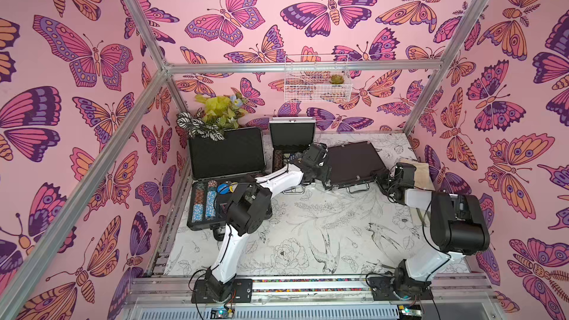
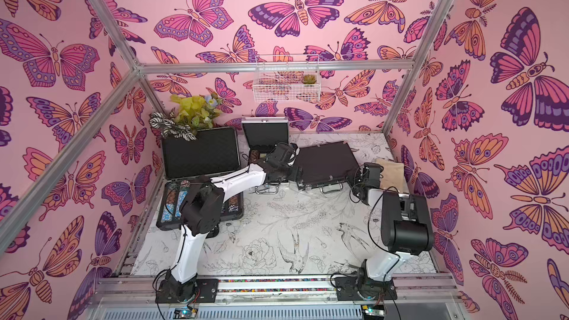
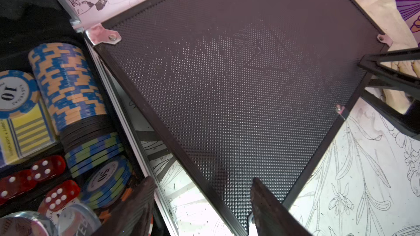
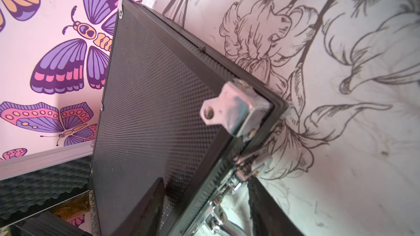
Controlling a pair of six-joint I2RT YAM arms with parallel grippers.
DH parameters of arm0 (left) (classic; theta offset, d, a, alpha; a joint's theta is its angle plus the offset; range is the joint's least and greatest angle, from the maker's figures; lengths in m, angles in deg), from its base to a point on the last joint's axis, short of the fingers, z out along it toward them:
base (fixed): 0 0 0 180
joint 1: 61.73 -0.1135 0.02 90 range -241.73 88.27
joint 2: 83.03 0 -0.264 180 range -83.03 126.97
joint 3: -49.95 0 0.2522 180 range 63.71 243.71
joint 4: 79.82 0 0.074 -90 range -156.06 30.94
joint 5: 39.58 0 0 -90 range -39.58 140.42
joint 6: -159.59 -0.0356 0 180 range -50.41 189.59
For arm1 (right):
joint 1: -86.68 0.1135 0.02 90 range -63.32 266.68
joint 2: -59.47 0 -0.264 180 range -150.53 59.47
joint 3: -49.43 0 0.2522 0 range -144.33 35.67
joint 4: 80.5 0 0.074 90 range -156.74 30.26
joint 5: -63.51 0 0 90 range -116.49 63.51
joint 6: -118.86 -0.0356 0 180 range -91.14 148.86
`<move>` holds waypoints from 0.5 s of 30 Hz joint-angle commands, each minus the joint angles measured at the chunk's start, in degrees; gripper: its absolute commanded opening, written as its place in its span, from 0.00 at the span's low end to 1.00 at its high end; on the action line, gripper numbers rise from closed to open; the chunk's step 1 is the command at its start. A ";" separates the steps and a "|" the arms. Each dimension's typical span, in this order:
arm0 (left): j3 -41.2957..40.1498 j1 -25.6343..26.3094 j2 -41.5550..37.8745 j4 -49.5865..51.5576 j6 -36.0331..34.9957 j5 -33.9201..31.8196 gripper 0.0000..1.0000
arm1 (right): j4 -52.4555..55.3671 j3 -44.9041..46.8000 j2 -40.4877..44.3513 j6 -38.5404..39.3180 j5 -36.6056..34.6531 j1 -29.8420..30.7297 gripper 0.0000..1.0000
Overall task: Close the poker set cases
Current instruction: Fasten the fastener on the poker set case.
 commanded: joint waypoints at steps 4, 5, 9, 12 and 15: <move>0.50 -0.14 1.65 -0.50 -0.85 0.55 0.67 | -3.13 1.22 -1.90 -3.69 0.39 -0.15 0.59; 0.58 -0.15 1.88 -0.52 -0.86 0.64 0.67 | -4.22 1.62 -2.28 -4.78 0.47 -0.11 0.58; 1.02 -0.08 1.99 -0.47 -0.21 1.51 0.67 | -8.43 3.32 -3.65 -8.94 0.23 -0.12 0.56; 1.16 -0.09 2.25 -0.51 -0.13 1.78 0.67 | -11.85 4.46 -4.88 -11.15 0.15 -0.14 0.54; 1.04 -0.17 2.17 -0.48 -0.21 1.54 0.66 | -12.76 4.76 -4.80 -11.57 0.56 -0.18 0.52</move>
